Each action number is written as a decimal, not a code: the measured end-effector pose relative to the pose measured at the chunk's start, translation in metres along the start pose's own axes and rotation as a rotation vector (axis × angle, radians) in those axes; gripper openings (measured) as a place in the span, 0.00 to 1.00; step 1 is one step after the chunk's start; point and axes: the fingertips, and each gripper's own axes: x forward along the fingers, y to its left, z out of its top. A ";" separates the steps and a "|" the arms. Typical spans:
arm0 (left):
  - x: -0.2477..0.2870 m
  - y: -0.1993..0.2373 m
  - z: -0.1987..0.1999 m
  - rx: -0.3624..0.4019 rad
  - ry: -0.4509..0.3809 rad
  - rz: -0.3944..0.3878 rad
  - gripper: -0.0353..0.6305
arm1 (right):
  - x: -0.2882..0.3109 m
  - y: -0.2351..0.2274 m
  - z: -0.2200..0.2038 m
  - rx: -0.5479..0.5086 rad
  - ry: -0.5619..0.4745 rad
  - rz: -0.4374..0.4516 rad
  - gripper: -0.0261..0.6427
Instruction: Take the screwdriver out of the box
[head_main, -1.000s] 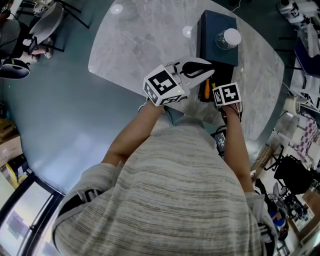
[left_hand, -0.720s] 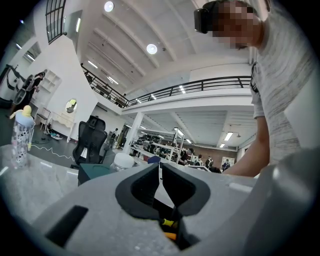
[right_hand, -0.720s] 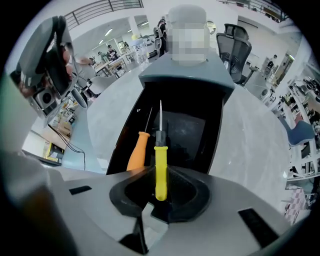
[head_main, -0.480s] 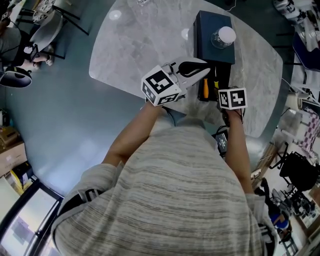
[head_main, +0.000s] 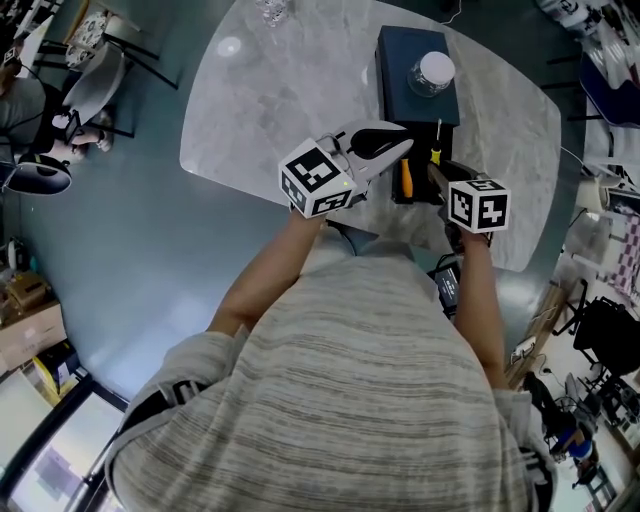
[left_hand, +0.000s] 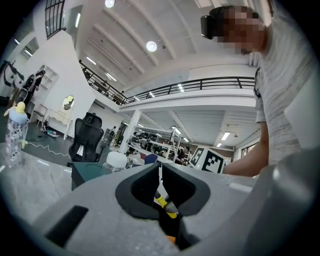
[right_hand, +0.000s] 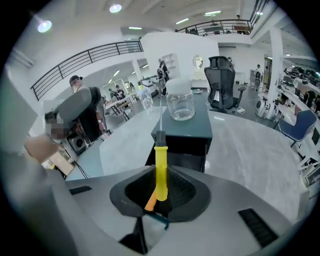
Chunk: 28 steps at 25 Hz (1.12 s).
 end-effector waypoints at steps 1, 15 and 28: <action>-0.001 0.000 0.000 0.006 0.006 0.000 0.10 | -0.002 0.002 0.005 0.003 -0.030 0.006 0.14; -0.011 -0.005 0.009 0.063 0.052 -0.029 0.10 | -0.046 0.030 0.064 0.008 -0.355 0.045 0.14; 0.032 0.001 -0.003 0.003 0.096 0.121 0.10 | -0.081 0.005 0.085 -0.068 -0.423 0.161 0.14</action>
